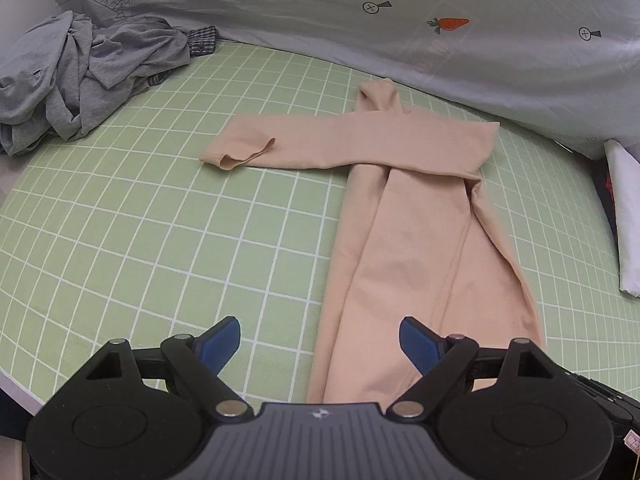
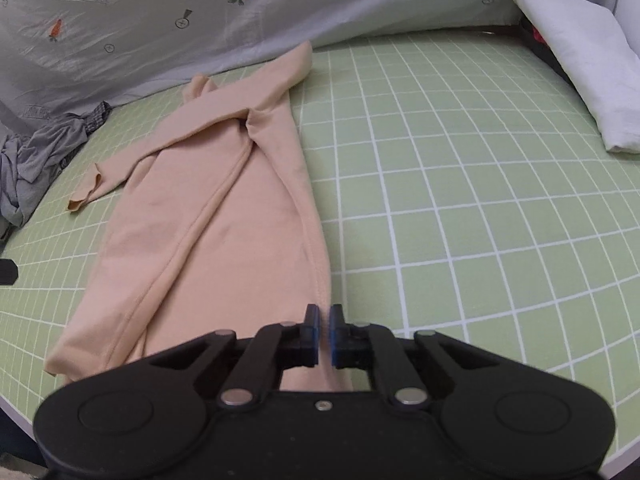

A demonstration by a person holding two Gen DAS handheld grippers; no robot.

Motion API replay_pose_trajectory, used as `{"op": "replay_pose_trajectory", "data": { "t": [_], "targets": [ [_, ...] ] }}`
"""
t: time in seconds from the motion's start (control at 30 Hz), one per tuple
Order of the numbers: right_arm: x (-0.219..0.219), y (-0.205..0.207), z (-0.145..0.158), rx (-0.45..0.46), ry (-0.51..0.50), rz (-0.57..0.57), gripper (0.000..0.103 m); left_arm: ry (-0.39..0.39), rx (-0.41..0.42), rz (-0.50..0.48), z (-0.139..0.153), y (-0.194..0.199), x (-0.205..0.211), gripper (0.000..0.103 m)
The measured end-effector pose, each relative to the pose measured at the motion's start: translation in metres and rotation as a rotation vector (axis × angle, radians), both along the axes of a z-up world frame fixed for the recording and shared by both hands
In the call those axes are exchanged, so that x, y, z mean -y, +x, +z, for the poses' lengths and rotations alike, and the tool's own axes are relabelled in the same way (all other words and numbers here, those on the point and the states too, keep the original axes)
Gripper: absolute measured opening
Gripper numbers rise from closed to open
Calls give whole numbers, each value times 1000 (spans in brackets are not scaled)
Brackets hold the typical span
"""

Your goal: Fold clothes

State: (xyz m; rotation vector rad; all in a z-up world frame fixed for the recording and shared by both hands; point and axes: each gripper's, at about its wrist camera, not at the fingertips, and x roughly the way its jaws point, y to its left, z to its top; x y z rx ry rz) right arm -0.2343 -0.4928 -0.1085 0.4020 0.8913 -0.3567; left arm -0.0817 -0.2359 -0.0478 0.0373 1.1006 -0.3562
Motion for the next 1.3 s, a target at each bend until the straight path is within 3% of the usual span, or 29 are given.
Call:
{"op": "replay_pose_trajectory", "data": {
  "t": [0.33, 0.57, 0.7, 0.8, 0.87, 1.0, 1.2, 1.3],
  "targets": [
    [-40, 22, 33, 119, 50, 150, 3, 2, -9, 40, -3, -9, -28, 87],
    [-78, 55, 5, 60, 137, 270, 3, 42, -61, 55, -19, -16, -49, 87],
    [-86, 68, -29, -6, 264, 233, 3, 54, -95, 80, -28, -16, -61, 87],
    [-88, 64, -22, -2, 260, 228, 12, 48, -104, 94, -30, -14, -66, 87],
    [-83, 59, -17, 3, 236, 195, 24, 39, -107, 100, -31, -12, -68, 87],
    [-73, 53, -11, -15, 187, 144, 24, 24, -106, 106, -30, -6, -67, 87],
    [-75, 61, -19, -100, 137, 200, 27, 7, -80, 101, -22, 6, -56, 87],
    [-72, 64, -16, -91, 129, 207, 48, 2, -65, 102, -18, 14, -50, 87]
  ]
}}
